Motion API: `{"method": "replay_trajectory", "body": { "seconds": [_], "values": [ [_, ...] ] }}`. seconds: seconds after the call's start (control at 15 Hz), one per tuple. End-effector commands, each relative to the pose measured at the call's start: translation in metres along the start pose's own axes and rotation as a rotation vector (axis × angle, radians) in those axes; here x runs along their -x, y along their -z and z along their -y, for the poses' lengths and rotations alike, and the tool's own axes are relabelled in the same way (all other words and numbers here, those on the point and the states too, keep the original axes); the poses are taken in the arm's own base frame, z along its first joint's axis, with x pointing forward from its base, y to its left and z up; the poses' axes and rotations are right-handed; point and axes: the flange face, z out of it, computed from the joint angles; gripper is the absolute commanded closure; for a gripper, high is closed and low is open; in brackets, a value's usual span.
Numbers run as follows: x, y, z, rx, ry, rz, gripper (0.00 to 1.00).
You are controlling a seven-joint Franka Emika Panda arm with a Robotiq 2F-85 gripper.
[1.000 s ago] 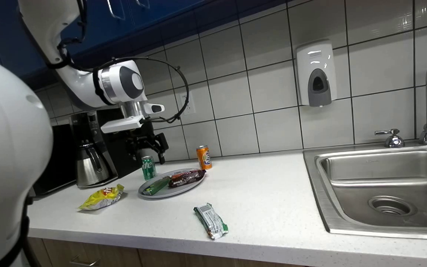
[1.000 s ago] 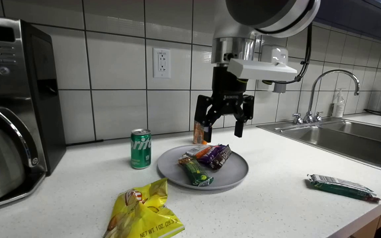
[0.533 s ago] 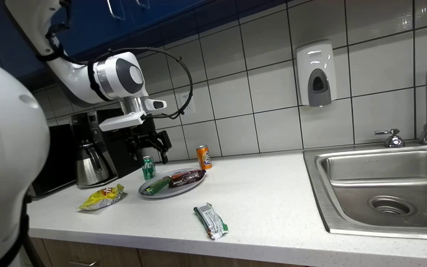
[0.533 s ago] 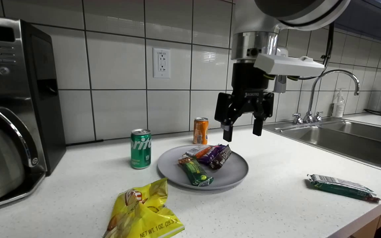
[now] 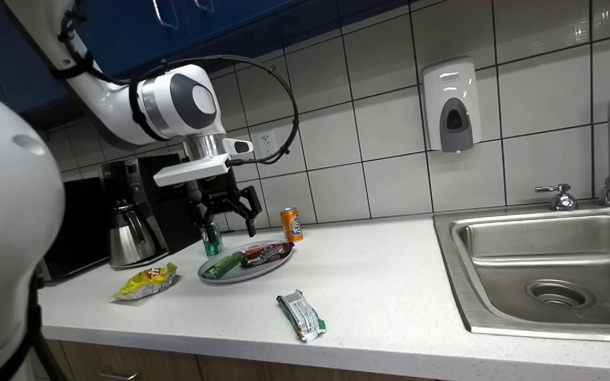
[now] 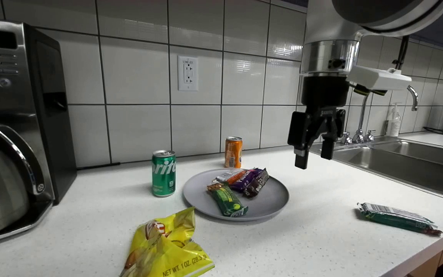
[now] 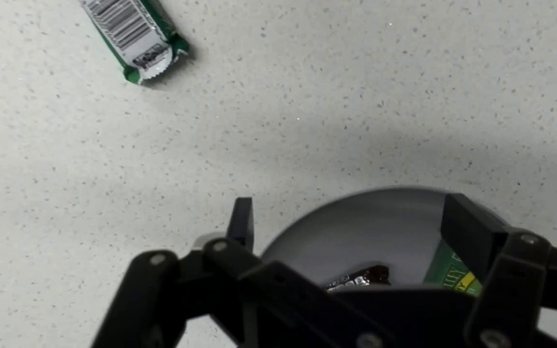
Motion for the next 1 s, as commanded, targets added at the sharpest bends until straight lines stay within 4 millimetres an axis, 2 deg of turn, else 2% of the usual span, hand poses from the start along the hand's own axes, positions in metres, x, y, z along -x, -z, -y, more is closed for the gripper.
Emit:
{"method": "replay_trajectory", "body": {
  "seconds": [0.0, 0.53, 0.93],
  "values": [
    [0.022, 0.008, -0.028, -0.02, 0.078, 0.01, 0.0],
    [0.045, 0.004, -0.087, -0.082, 0.245, 0.018, 0.0],
    [0.062, 0.003, -0.114, -0.086, 0.282, 0.047, 0.0]
  ]
}}
